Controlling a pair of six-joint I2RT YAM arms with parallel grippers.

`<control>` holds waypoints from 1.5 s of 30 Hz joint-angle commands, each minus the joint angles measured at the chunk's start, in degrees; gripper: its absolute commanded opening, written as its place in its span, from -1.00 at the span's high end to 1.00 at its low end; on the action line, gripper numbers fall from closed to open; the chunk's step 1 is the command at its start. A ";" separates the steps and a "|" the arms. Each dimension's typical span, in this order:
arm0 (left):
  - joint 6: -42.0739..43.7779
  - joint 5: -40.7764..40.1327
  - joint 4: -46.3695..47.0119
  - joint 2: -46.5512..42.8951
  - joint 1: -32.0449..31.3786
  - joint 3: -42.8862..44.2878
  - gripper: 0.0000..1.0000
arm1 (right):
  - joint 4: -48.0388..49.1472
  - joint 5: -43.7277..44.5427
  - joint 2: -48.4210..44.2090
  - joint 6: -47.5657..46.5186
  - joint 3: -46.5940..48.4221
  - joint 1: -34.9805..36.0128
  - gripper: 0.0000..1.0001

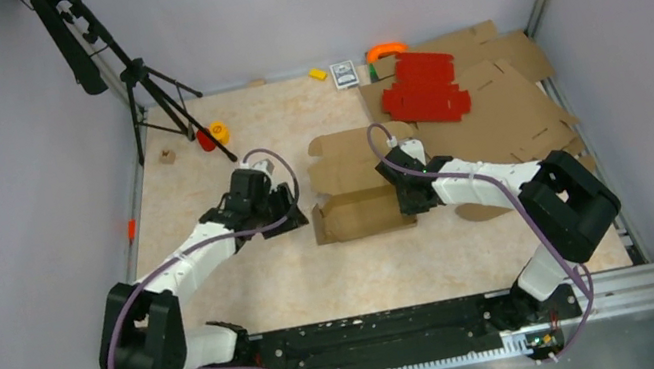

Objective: Fold the paper box

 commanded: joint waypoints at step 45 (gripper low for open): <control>-0.08 -2.92 0.47 7.31 -6.41 2.27 -0.29 | 3.56 -2.49 1.23 0.37 -0.90 0.60 1.00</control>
